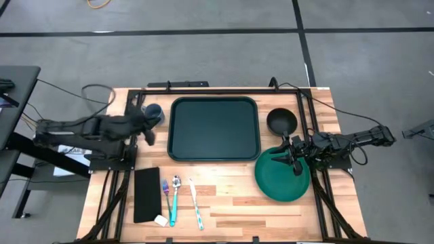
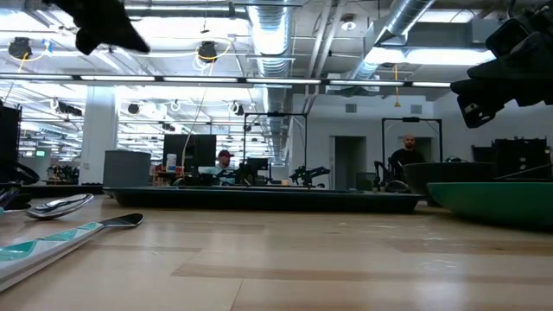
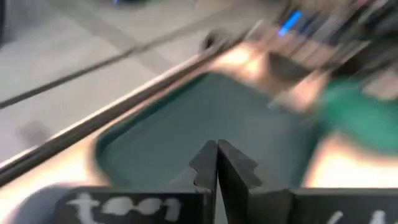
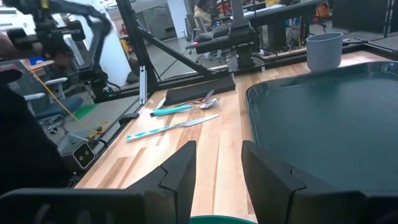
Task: Set up tray
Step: Put the gray cup on the black serving tray
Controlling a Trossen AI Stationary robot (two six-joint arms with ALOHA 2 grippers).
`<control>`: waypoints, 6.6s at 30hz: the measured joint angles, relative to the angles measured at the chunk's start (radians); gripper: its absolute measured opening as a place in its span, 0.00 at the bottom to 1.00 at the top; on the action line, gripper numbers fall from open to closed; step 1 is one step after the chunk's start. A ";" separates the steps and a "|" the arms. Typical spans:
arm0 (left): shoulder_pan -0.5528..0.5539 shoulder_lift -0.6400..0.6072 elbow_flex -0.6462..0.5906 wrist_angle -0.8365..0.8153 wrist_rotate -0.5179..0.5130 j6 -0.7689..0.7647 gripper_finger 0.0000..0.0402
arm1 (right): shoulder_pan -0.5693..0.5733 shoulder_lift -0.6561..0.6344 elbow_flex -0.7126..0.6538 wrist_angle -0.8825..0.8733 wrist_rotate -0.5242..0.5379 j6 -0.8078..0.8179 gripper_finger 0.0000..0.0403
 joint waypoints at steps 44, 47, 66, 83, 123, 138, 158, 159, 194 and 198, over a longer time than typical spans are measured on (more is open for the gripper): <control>0.731 0.700 0.048 -0.161 0.410 0.503 0.36 | 0.000 0.000 0.000 0.000 0.000 0.000 0.30; 0.731 0.700 0.046 -0.159 0.381 0.510 0.31 | 0.000 0.000 0.000 0.000 0.000 0.000 0.30; 0.731 0.665 0.158 -0.224 0.435 0.515 0.01 | 0.000 0.000 0.000 0.000 0.000 0.000 0.30; 0.561 1.055 0.789 -0.171 0.755 0.452 0.00 | 0.000 0.000 0.000 0.000 0.000 0.000 0.30; 0.354 1.716 1.524 -0.291 0.562 1.334 0.00 | 0.000 0.000 0.000 0.000 0.002 0.000 0.30; 0.375 1.715 1.514 -0.336 0.541 1.303 0.00 | 0.000 0.000 0.000 0.000 0.004 0.000 0.30; 0.368 1.715 1.523 -0.503 0.578 1.296 0.00 | 0.000 -0.001 0.000 0.306 0.166 0.584 0.31; 0.367 1.715 1.528 -0.510 0.579 1.296 0.00 | 0.000 0.000 0.000 0.328 0.187 0.612 0.31; 0.146 1.482 1.551 -0.717 0.524 1.364 0.00 | -0.386 0.939 0.592 0.168 0.190 -0.281 0.27; 0.128 1.477 1.551 -0.725 0.520 1.352 0.00 | -0.396 0.981 0.603 0.235 0.180 -0.305 0.27</control>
